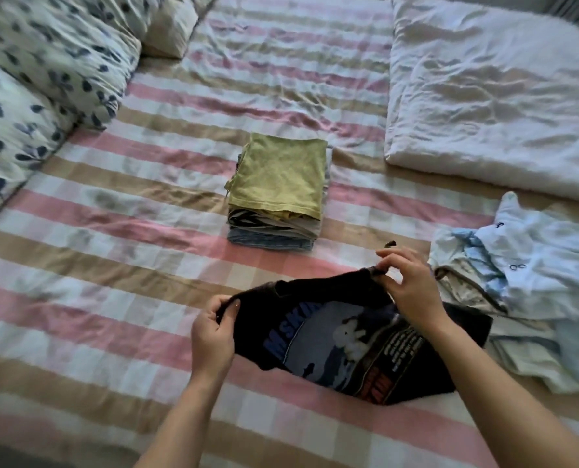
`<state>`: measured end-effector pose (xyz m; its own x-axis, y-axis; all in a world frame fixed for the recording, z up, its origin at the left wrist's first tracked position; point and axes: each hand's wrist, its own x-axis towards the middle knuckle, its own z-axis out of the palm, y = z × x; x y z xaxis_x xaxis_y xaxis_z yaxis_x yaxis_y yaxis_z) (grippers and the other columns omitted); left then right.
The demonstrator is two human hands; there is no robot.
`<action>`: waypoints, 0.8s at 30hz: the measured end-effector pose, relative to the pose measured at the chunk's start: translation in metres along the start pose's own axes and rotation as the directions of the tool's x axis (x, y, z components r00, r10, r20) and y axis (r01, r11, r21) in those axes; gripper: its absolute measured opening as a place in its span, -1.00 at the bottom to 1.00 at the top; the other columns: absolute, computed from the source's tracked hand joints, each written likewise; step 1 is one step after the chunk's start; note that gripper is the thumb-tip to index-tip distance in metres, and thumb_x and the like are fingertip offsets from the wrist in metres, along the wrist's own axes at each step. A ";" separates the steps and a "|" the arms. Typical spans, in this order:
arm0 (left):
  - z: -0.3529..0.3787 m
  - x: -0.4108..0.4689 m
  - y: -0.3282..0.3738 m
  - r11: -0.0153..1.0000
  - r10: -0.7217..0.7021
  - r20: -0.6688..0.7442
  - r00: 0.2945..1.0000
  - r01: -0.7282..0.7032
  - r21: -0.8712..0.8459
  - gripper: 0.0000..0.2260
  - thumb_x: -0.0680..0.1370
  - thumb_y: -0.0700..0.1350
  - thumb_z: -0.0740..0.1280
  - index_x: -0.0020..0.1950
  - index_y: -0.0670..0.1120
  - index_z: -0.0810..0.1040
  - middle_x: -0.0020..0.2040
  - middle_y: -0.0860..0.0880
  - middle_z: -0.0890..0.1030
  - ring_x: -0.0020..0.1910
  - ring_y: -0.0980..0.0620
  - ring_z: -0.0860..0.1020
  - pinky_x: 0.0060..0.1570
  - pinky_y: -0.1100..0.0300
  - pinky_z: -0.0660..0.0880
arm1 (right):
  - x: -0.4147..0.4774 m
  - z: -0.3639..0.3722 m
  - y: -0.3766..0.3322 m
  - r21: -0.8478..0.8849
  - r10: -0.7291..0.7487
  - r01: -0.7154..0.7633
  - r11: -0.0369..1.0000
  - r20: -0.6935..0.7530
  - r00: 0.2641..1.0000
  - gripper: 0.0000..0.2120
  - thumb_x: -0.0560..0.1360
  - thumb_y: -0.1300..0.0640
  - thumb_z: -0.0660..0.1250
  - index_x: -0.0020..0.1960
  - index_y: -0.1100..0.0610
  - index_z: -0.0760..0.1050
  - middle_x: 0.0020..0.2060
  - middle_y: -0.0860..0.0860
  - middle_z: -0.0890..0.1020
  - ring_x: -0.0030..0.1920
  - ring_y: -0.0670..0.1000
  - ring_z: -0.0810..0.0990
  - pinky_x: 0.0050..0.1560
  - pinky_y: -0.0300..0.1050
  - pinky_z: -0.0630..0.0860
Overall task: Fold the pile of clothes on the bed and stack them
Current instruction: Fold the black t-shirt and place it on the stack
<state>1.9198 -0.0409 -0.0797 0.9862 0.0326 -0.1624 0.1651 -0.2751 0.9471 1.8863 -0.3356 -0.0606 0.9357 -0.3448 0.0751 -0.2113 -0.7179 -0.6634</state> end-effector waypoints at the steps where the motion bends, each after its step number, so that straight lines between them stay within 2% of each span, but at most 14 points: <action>1: -0.005 0.000 0.017 0.999 0.036 0.008 0.999 -0.036 -0.012 -0.81 0.54 -0.22 0.29 -0.23 0.00 0.55 -0.35 0.15 0.62 -0.36 0.26 0.55 -0.36 0.42 0.44 | -0.008 -0.018 -0.008 0.008 -0.019 0.019 1.000 0.000 1.000 -0.90 0.33 0.32 0.47 -0.19 0.20 0.59 -0.06 0.03 0.64 0.08 0.11 0.52 0.14 -0.03 0.38; 4: -0.019 -0.007 0.073 0.989 0.123 0.047 0.991 -0.119 -0.085 -0.77 0.51 -0.27 0.33 -0.27 0.02 0.56 -0.40 0.15 0.62 -0.41 0.25 0.56 -0.41 0.43 0.44 | -0.037 -0.067 -0.035 0.041 -0.001 0.002 0.999 -0.042 0.999 -0.87 0.34 0.35 0.45 -0.17 0.19 0.56 -0.23 -0.08 0.58 -0.13 0.08 0.55 0.06 0.15 0.44; 7: -0.037 -0.015 0.119 0.974 0.217 0.106 0.970 -0.208 -0.093 -0.71 0.48 -0.28 0.36 -0.31 0.10 0.59 -0.40 0.15 0.62 -0.43 0.25 0.55 -0.45 0.40 0.45 | -0.065 -0.104 -0.063 0.174 0.066 -0.054 0.983 -0.061 0.996 -0.87 0.40 0.33 0.40 -0.18 0.14 0.50 -0.33 -0.08 0.54 -0.22 0.09 0.55 -0.09 -0.05 0.47; 11: -0.071 -0.031 0.168 0.951 0.308 0.200 0.930 -0.301 -0.067 -0.66 0.44 -0.33 0.39 -0.33 0.14 0.62 -0.37 0.17 0.64 -0.40 0.26 0.58 -0.39 0.42 0.48 | -0.097 -0.142 -0.108 0.355 0.117 -0.079 0.931 -0.089 0.989 -0.79 0.46 0.29 0.33 -0.22 -0.01 0.47 -0.33 0.07 0.56 -0.27 0.12 0.55 -0.20 -0.03 0.46; 14: -0.101 -0.047 0.198 0.936 0.345 0.264 0.901 -0.350 -0.031 -0.69 0.42 -0.34 0.40 -0.33 0.09 0.62 -0.35 0.15 0.64 -0.38 0.24 0.59 -0.38 0.42 0.48 | -0.122 -0.165 -0.143 0.394 0.096 -0.055 0.918 -0.086 0.992 -0.74 0.47 0.30 0.31 -0.22 -0.06 0.48 -0.35 0.03 0.54 -0.34 -0.05 0.50 -0.30 -0.24 0.42; 16: -0.120 -0.057 0.215 0.926 0.371 0.292 0.882 -0.377 -0.039 -0.75 0.40 -0.29 0.41 -0.29 0.09 0.62 -0.36 0.15 0.63 -0.39 0.24 0.57 -0.38 0.43 0.47 | -0.137 -0.176 -0.163 0.446 0.085 -0.046 0.894 -0.067 0.994 -0.76 0.48 0.31 0.30 -0.20 -0.03 0.49 -0.36 0.03 0.53 -0.37 -0.08 0.50 -0.37 -0.29 0.42; 20: -0.144 -0.069 0.229 0.924 0.376 0.330 0.866 -0.379 -0.057 -0.87 0.35 -0.12 0.37 -0.27 0.13 0.62 -0.38 0.17 0.62 -0.40 0.25 0.56 -0.40 0.47 0.45 | -0.158 -0.174 -0.182 0.537 0.138 -0.097 0.838 -0.037 0.990 -0.84 0.49 0.25 0.29 -0.18 0.01 0.52 -0.37 0.00 0.58 -0.37 -0.12 0.53 -0.37 -0.35 0.43; 24: -0.133 -0.047 0.191 0.939 0.323 0.362 0.874 -0.344 -0.006 -0.81 0.42 -0.19 0.40 -0.28 0.11 0.61 -0.38 0.12 0.62 -0.43 0.24 0.55 -0.43 0.43 0.45 | -0.151 -0.136 -0.163 0.488 0.222 -0.202 0.849 0.017 0.975 -0.88 0.50 0.23 0.31 -0.19 0.06 0.52 -0.37 0.06 0.57 -0.35 -0.12 0.52 -0.34 -0.33 0.41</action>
<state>1.9072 0.0325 0.1452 0.9108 -0.4080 0.0641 -0.1846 -0.2634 0.9468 1.7410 -0.2487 0.1376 0.8700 -0.4853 -0.0873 -0.2310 -0.2447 -0.9417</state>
